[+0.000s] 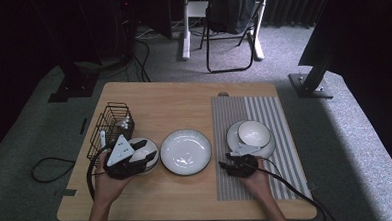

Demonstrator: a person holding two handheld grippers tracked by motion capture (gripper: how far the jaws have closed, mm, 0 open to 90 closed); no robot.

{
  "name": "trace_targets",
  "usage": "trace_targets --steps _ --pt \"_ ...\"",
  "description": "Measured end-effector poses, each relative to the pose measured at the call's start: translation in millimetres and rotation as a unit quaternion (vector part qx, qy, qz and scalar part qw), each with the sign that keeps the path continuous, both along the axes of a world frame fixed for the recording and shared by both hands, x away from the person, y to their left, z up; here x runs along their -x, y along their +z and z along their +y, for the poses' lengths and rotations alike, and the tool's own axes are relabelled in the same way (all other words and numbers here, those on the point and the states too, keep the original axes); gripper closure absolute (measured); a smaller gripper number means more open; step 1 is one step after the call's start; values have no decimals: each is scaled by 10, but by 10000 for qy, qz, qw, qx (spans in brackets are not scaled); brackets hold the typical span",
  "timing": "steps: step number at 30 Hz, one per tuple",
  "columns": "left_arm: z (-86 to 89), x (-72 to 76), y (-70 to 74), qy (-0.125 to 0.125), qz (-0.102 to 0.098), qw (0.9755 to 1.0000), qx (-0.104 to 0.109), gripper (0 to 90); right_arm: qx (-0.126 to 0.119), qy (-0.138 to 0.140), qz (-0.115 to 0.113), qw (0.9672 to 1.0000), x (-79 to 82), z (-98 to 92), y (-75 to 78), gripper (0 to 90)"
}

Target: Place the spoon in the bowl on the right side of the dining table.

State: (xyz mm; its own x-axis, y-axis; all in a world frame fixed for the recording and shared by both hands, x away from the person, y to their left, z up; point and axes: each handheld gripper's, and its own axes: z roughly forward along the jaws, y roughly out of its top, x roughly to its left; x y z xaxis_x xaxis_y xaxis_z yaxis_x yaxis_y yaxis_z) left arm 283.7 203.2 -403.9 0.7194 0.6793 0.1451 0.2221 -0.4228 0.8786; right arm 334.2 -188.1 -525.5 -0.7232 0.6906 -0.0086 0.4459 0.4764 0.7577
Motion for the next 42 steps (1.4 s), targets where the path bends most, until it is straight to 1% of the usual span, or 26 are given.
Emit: trace_targets --steps 1,5,7,16,18,20,21,22,28,30,31,37,39,42 --pt "28 -2 22 48 -33 10000 1 505 -2 1 0 10000 0 0 0 529" --pt "65 -4 38 88 -58 9999 36 497 -1 1 2 10000 0 0 0 529" --pt "99 -5 46 121 -67 9999 88 497 -3 1 4 10000 0 0 0 529" --pt "204 11 99 297 -149 9994 75 496 -7 4 4 10000 -1 -1 0 529" --pt "204 11 99 297 -149 9994 75 495 -7 4 5 10000 -1 -1 0 529" --pt "262 19 116 429 -161 9989 87 496 -7 5 5 10000 -1 -1 0 529" --pt "262 19 116 429 -161 9989 87 496 -7 5 5 10000 -1 -1 0 529" --pt "281 24 121 490 -161 9986 89 496 -7 4 5 10000 -1 -1 0 529" --pt "340 37 127 627 -186 9978 49 496 -5 9 5 10000 -1 -2 0 528" --pt "340 37 127 627 -186 9978 49 496 -5 9 6 10000 -2 -2 0 528" --pt "368 44 132 694 -208 9973 91 496 -7 10 8 10000 -2 -2 0 528" --pt "414 53 150 796 -248 9965 72 496 -8 12 10 10000 -2 -3 0 528" --pt "447 61 153 864 -266 9959 48 496 -11 13 13 10000 -2 -3 1 527" --pt "482 67 153 907 -265 9955 74 496 -12 16 16 10000 -2 -3 1 526"
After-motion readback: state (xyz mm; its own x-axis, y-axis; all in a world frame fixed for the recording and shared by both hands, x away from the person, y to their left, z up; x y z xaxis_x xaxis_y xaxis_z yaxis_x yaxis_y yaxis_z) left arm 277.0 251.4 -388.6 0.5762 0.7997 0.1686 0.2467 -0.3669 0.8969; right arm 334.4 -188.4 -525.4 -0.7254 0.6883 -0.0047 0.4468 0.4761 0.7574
